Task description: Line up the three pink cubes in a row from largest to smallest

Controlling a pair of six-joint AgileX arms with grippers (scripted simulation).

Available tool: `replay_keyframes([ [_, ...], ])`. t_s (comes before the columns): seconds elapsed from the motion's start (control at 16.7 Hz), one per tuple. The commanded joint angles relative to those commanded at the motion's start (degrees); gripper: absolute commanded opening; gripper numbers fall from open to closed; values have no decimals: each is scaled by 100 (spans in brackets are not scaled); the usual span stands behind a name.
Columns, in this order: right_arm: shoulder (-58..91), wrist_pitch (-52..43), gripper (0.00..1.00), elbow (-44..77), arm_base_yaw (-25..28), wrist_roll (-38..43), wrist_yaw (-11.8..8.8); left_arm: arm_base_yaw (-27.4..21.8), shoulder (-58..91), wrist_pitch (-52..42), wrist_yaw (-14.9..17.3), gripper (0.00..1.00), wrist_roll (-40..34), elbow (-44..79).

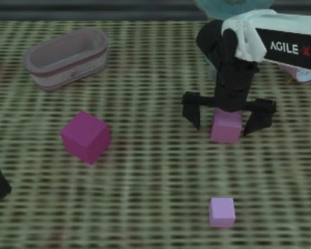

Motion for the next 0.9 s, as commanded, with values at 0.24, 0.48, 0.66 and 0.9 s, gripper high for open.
replay_keyframes([
  [0.24,0,0,85,0,0,0,0,0,0,0,0,100,0,0],
  [0.48,0,0,55,0,0,0,0,0,0,0,0,100,0,0],
  [0.66,0,0,32,0,0,0,0,0,0,0,0,100,0,0],
  [0.9,0,0,2,0,0,0,0,0,0,0,0,100,0,0],
])
